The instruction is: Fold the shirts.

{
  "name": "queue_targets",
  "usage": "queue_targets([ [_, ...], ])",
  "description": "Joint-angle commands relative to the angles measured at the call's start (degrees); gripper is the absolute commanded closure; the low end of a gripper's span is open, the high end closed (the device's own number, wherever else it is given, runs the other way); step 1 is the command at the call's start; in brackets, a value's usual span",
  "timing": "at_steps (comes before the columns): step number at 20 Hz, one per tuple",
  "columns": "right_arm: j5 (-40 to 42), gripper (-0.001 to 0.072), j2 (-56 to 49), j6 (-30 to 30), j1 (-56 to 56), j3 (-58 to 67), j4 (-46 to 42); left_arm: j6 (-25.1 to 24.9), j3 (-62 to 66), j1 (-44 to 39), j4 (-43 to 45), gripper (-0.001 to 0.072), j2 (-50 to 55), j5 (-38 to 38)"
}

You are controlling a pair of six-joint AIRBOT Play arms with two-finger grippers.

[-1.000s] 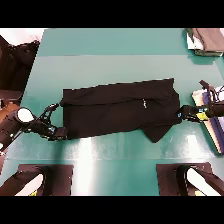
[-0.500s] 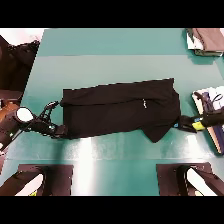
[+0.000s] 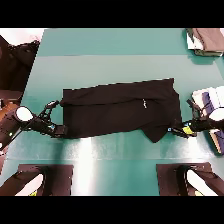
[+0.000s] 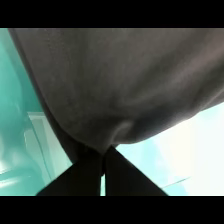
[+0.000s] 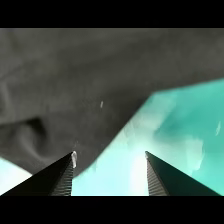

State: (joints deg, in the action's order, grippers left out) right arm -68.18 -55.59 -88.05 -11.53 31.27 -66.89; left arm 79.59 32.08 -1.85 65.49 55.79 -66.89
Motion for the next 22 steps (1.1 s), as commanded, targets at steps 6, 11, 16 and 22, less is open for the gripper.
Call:
queue_targets([
  [6,2.6,0.0232,-9.1,-5.6,7.3,6.8,-5.8,-0.5,0.1,0.1,0.0,0.0685,0.0,-1.1],
  [11,1.3,0.0644,-11.0,-5.0,7.5,6.9,-6.3,-0.6,0.1,0.1,0.0,0.0685,0.0,-1.7],
  [16,-5.1,0.0685,-0.8,-4.3,7.3,6.9,-7.6,-2.1,2.2,0.1,0.1,0.0685,-0.8,-3.0],
  [22,-22.5,0.0686,14.2,-7.8,7.3,6.9,-8.3,-3.1,11.5,0.1,0.5,0.0687,-1.2,-15.1],
])
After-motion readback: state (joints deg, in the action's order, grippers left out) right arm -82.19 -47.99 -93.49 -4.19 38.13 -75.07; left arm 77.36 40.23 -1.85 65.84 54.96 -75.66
